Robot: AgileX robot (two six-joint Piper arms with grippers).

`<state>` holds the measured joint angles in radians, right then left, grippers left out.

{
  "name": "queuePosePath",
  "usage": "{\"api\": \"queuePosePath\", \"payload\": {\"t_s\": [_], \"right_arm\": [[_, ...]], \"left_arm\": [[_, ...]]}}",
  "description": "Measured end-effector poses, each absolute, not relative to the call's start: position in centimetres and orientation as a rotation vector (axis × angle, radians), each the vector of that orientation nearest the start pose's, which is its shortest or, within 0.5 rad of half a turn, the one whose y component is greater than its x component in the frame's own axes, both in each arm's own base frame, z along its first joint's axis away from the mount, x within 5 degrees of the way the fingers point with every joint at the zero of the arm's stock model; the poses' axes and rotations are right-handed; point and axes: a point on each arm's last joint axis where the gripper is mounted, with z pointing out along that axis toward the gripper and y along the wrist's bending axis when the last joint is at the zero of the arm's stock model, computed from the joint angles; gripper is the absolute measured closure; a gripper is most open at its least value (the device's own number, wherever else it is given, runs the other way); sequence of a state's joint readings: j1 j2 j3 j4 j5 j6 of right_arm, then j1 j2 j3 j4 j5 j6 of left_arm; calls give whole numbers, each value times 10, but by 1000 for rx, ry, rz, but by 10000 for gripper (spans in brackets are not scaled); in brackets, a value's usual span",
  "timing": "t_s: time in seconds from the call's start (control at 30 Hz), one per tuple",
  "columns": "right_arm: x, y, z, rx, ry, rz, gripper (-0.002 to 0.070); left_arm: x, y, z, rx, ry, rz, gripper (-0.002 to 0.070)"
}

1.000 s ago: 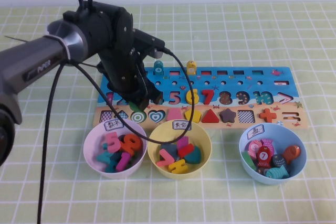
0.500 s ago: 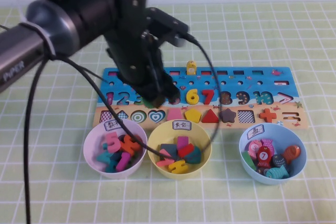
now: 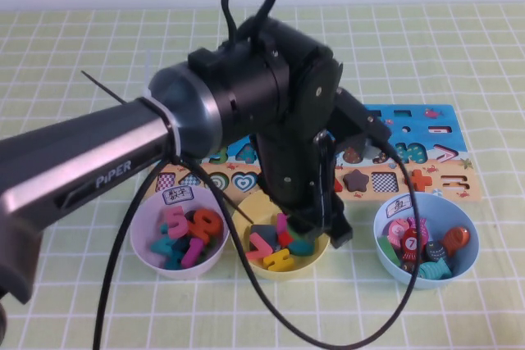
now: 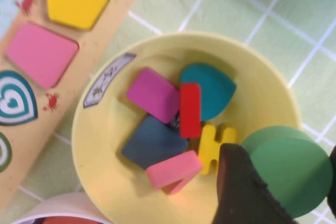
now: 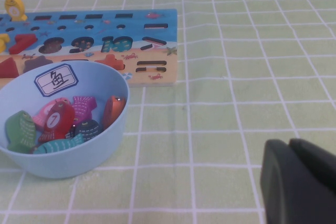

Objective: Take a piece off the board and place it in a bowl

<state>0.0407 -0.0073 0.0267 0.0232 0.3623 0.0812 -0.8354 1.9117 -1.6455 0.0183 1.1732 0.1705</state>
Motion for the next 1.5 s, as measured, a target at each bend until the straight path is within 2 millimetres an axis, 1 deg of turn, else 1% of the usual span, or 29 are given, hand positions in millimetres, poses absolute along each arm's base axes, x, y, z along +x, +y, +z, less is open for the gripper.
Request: {"api": "queuePosePath", "payload": {"t_s": [0.17, 0.43, 0.5, 0.53, 0.57, 0.63, 0.7, 0.73, 0.8, 0.87, 0.9, 0.97, 1.0, 1.03, 1.1, 1.13, 1.2, 1.27, 1.33, 1.43, 1.47, 1.5], "right_arm": [[53, 3, 172, 52, 1866, 107, 694], [53, 3, 172, 52, 1866, 107, 694], [53, 3, 172, 52, 1866, 107, 694], [53, 3, 172, 52, 1866, 107, 694], [53, 3, 172, 52, 1866, 107, 694], [53, 3, 172, 52, 1866, 107, 694], [53, 3, 172, 52, 1866, 107, 694], [53, 3, 172, 52, 1866, 107, 694], [53, 3, 172, 52, 1866, 107, 694], [53, 3, 172, 52, 1866, 107, 694], [53, 3, 172, 52, 1866, 107, 694], [53, 3, 172, 52, 1866, 107, 694], [53, 3, 172, 52, 1866, 107, 694], [53, 3, 172, 52, 1866, 107, 694], [53, 3, 172, 52, 1866, 107, 694], [53, 3, 172, 52, 1866, 107, 694], [53, 3, 172, 52, 1866, 107, 694], [53, 3, 172, 52, 1866, 107, 694], [53, 3, 172, 52, 1866, 107, 694], [53, 3, 172, 52, 1866, 107, 694], [53, 3, 172, 52, 1864, 107, 694], [53, 3, 172, 52, 1864, 107, 694]], "left_arm": [[273, -291, 248, 1400, 2591, -63, 392], [279, -290, 239, 1354, 2589, -65, 391], [282, -290, 232, 1337, 2609, -55, 370], [284, -290, 228, 1325, 2622, -46, 348], [287, -288, 224, 1309, 2637, -30, 306], [290, -287, 220, 1274, 2656, -15, 253], [292, -286, 220, 1260, 2654, -10, 235], [293, -286, 222, 1247, 2644, -17, 241], [292, -286, 232, 1219, 2607, -40, 288], [289, -284, 252, 1187, 2550, -66, 379], [286, -282, 264, 1176, 2517, -74, 443], [279, -274, 292, 1142, 2453, -101, 571], [274, -269, 307, 1123, 2422, -116, 608], [269, -264, 321, 1107, 2389, -132, 631], [260, -255, 342, 1080, 2342, -157, 655], [252, -247, 355, 1062, 2308, -174, 662], [239, -234, 370, 1030, 2257, -203, 670], [224, -219, 379, 996, 2211, -233, 673], [211, -205, 381, 959, 2169, -261, 675], [188, -182, 372, 910, 2107, -303, 675], [183, -177, 373, 885, 2074, -326, 675], [175, -170, 363, 866, 2073, -340, 675]]}}
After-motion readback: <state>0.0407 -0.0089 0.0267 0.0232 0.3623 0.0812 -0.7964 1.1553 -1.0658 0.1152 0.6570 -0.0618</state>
